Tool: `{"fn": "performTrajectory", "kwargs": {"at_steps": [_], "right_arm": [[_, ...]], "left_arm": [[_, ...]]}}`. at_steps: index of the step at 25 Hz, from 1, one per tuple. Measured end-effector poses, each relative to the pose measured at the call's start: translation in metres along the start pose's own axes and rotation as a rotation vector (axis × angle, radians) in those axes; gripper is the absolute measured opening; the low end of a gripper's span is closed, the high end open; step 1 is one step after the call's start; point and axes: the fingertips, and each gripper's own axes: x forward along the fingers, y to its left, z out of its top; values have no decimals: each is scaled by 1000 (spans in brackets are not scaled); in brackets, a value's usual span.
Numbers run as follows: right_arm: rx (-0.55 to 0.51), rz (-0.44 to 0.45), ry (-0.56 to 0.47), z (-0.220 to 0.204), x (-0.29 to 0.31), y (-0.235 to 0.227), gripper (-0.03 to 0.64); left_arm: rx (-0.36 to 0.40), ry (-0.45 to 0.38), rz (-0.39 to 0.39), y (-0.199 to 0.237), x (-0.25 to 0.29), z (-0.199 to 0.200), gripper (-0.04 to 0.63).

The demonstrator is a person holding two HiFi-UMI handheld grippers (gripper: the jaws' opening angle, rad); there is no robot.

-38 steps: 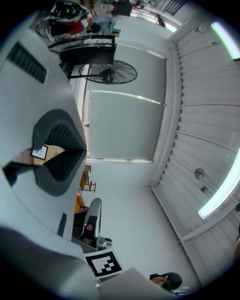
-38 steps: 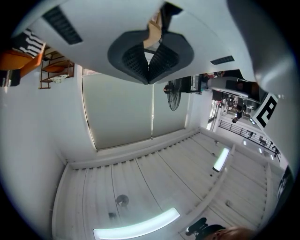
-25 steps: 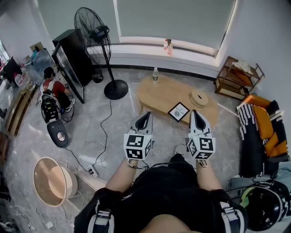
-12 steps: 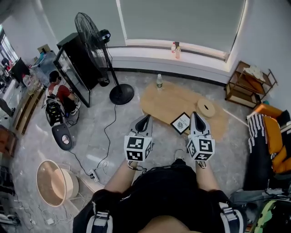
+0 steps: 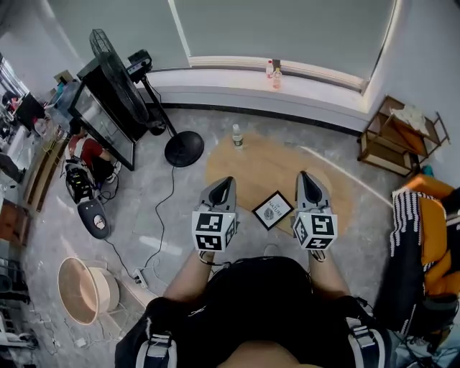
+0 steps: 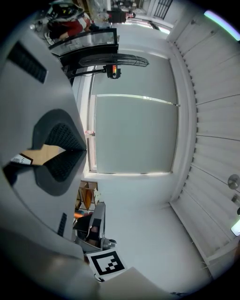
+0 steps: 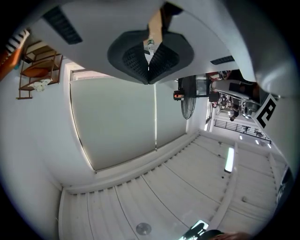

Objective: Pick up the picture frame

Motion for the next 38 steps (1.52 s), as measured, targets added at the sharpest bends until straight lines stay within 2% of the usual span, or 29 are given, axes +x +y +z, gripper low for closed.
{"fn": "performTrajectory", "kwargs": {"at_steps": [6, 11, 18, 21, 26, 31, 38], "right_arm": [[9, 30, 37, -3, 62, -74, 17], [16, 37, 71, -9, 100, -93, 17], [13, 7, 155, -48, 128, -112, 17], [-2, 29, 204, -66, 133, -119, 17], [2, 26, 274, -87, 144, -135, 17], [8, 31, 364, -133, 152, -156, 17], [2, 46, 489, -205, 173, -167, 17]], "left_arm": [[-14, 11, 27, -18, 87, 19, 20], [-40, 56, 38, -3, 124, 17, 20], [-97, 103, 9, 15, 168, -4, 20], [-125, 140, 18, 18, 184, -20, 20], [-179, 232, -9, 19, 206, -53, 21], [-209, 316, 9, 19, 230, -94, 21], [-337, 447, 16, 28, 255, -176, 21]]}}
